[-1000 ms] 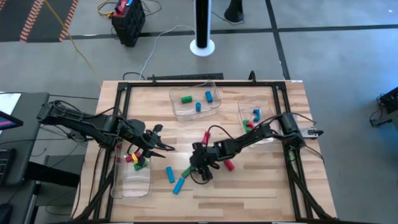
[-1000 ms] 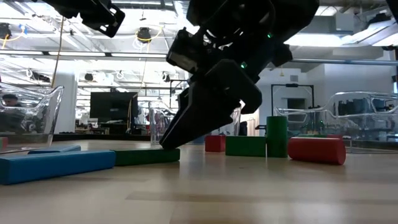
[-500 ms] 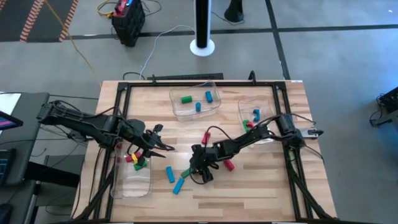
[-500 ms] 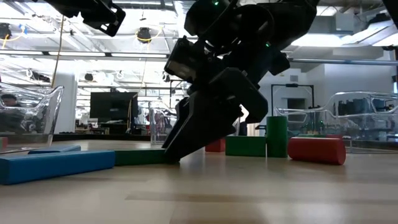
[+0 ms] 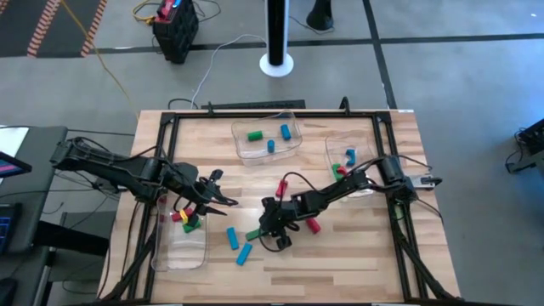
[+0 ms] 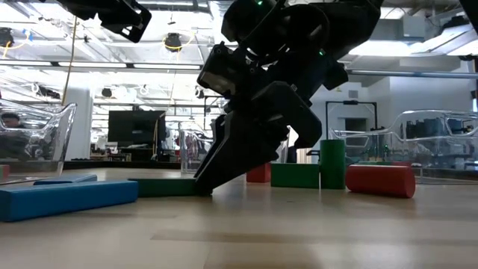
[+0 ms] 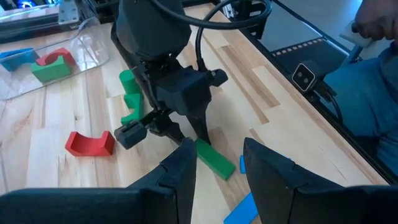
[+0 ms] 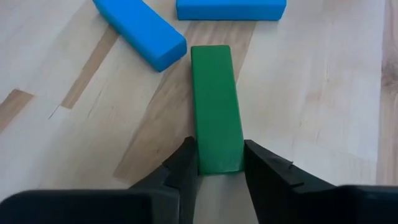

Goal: Sort blocks by size
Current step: Put the green rectangle block into the left transparent bin

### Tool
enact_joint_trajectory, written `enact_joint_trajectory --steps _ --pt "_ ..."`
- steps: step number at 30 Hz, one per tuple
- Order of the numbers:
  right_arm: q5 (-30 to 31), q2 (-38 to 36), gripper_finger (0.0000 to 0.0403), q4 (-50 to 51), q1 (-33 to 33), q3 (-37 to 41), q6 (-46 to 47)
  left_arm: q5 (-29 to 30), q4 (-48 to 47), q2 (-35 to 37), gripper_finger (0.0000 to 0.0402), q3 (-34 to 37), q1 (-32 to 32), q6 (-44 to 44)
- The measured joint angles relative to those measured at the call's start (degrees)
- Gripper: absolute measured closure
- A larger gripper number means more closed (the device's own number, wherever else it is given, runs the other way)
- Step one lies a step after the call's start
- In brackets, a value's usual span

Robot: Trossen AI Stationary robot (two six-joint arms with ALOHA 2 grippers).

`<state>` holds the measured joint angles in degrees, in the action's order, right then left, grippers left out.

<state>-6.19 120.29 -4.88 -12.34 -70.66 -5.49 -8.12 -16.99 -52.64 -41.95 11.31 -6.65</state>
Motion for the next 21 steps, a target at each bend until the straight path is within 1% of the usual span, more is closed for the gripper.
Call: enact_joint_trajectory --steps 3,7,12,17,21 --pt "-0.01 -1.13 0.0261 1.02 -0.04 0.05 0.07 0.0 0.02 0.0 0.0274 0.0 0.0 0.0" --pt "0.35 -4.94 0.0271 2.22 -0.05 0.05 0.03 0.0 0.22 0.0 0.0274 0.0 0.0 -0.5" --pt "4.79 -10.44 0.0266 4.66 -0.04 0.05 -1.55 1.81 0.68 0.0 0.0274 0.0 0.0 -2.44" --pt "7.84 -16.12 0.0267 4.52 0.11 0.05 -2.82 5.08 3.13 0.0 0.0274 0.0 0.0 -5.32" --pt "10.88 -19.55 0.0267 4.65 0.11 0.05 -4.5 6.37 4.77 0.0 0.0274 0.0 0.0 -7.91"
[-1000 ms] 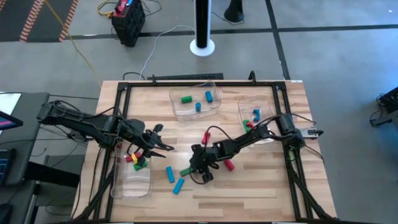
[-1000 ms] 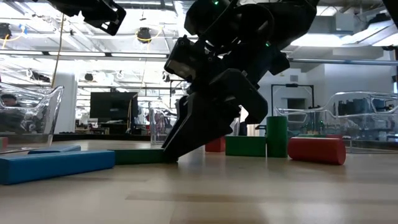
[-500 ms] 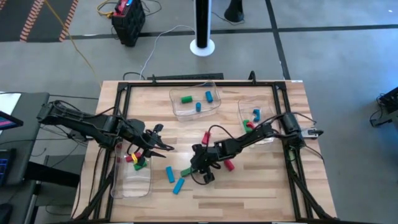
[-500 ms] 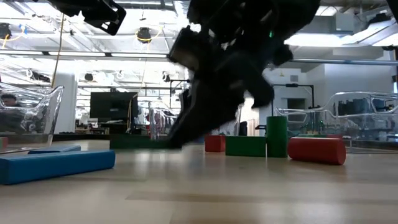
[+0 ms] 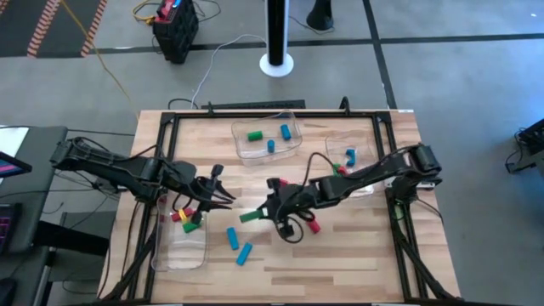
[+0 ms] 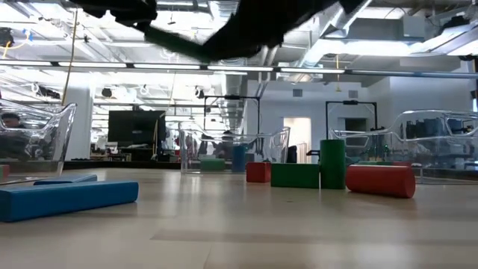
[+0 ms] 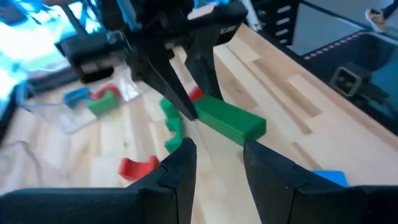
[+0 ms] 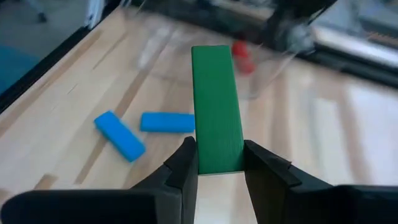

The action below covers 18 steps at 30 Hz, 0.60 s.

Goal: Sort blocks by size
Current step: Put the green rectangle block into the left transparent bin

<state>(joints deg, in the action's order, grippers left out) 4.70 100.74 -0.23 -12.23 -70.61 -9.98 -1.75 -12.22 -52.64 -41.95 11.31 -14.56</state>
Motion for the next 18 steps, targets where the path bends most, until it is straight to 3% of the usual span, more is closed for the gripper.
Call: enact_joint_trajectory --steps 5,12,18 --pt "9.19 -3.6 0.0267 1.51 0.0 0.0 -1.56 4.89 2.6 0.0 0.0264 0.0 0.0 -1.85" --pt "21.61 -4.97 0.0267 1.67 0.0 0.0 -2.74 9.87 6.7 0.0 0.022 0.0 0.0 -3.38" --pt "24.45 -4.9 0.0267 0.79 0.0 0.0 -3.46 10.27 9.03 0.0 0.0194 0.0 0.04 -3.5"
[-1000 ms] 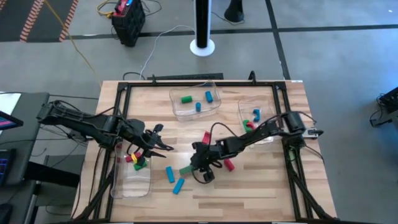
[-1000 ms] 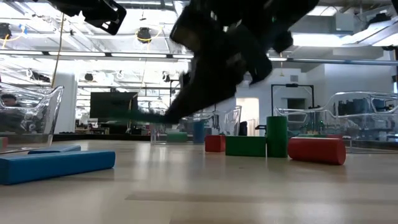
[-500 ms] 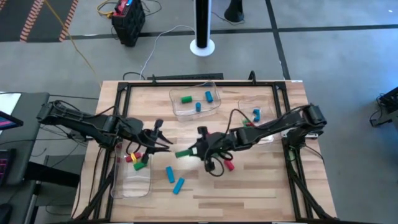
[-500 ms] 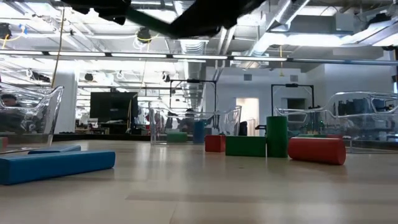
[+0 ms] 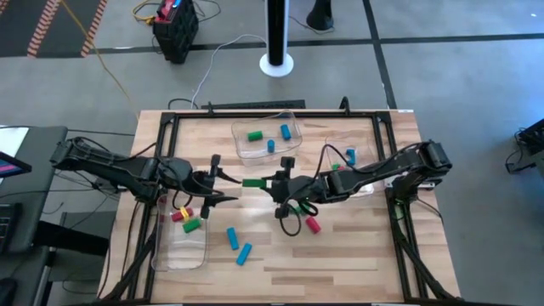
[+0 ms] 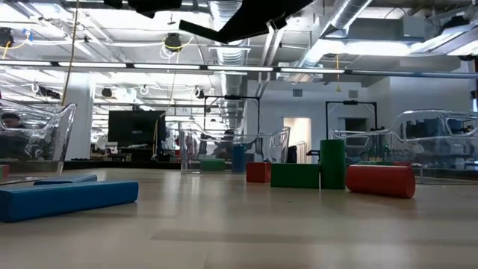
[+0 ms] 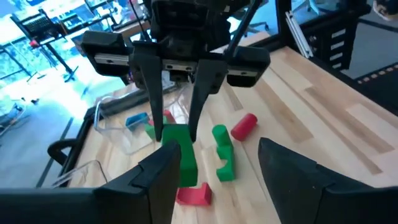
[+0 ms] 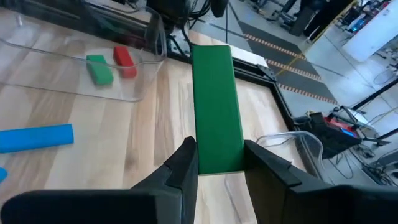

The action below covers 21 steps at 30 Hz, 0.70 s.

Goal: Sort blocks by size
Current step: Put the green rectangle block into the left transparent bin

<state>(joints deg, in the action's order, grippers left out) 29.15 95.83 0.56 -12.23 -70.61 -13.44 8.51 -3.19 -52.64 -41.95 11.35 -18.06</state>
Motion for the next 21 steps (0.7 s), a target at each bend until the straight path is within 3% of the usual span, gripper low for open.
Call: enact_joint_trajectory --steps 5,11,21 --pt "0.98 -0.01 0.0267 -2.5 0.0 0.0 -1.43 0.26 1.06 -1.79 0.0187 0.0 0.0 0.0" --pt "1.19 0.02 0.0267 -3.22 0.07 0.0 -2.08 5.57 4.45 -5.6 0.0187 -0.04 0.0 -1.67" --pt "0.96 0.02 0.0268 -1.99 0.0 0.0 -1.63 7.38 7.94 -6.23 0.0187 -0.02 0.0 -3.78"
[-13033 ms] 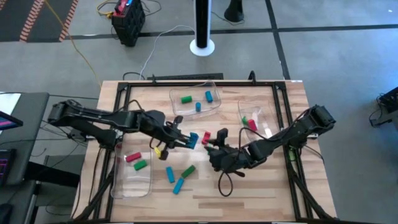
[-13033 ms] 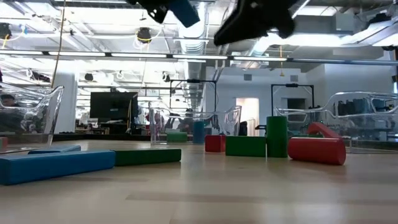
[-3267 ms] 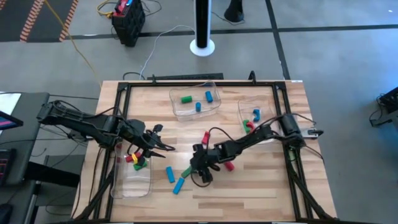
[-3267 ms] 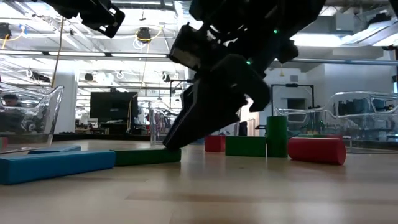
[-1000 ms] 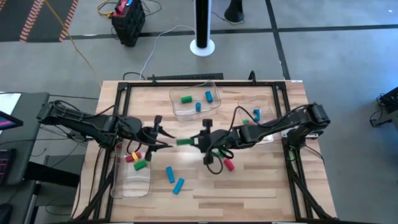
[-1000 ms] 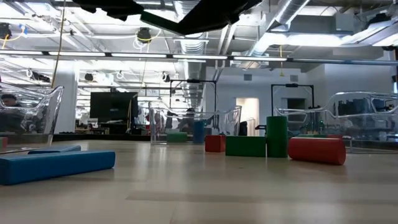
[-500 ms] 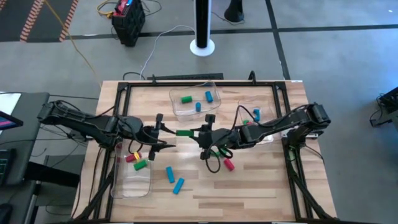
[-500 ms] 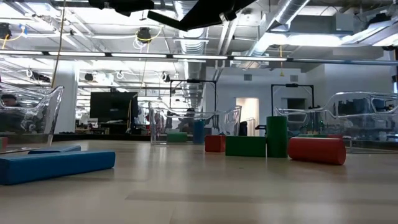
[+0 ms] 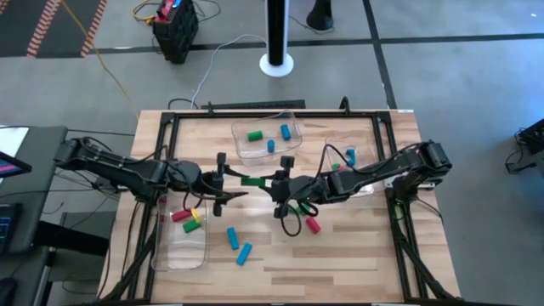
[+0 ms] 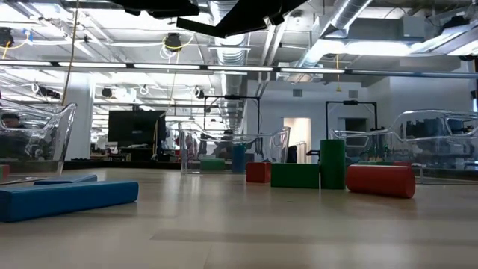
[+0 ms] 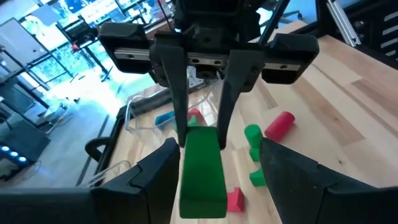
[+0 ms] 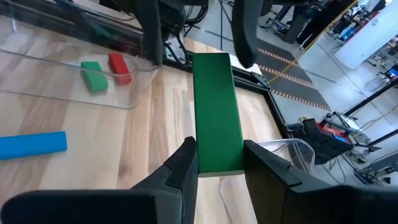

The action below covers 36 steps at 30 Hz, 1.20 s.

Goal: Sort blocks by size
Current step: Put the green rectangle block into the left transparent bin

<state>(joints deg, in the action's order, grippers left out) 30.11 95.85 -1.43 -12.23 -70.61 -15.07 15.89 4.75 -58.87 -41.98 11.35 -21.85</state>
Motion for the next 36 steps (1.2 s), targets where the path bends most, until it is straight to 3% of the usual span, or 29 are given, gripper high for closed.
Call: enact_joint_trajectory --steps 25,36 --pt "-0.31 0.02 0.0268 -2.49 -0.94 -0.04 -1.49 3.55 -2.8 -0.31 0.0202 0.0 -0.02 1.43" --pt "-0.28 0.02 0.0268 -2.47 -0.92 -0.04 -1.46 3.45 -2.8 -0.31 0.0262 0.0 -0.02 1.32"
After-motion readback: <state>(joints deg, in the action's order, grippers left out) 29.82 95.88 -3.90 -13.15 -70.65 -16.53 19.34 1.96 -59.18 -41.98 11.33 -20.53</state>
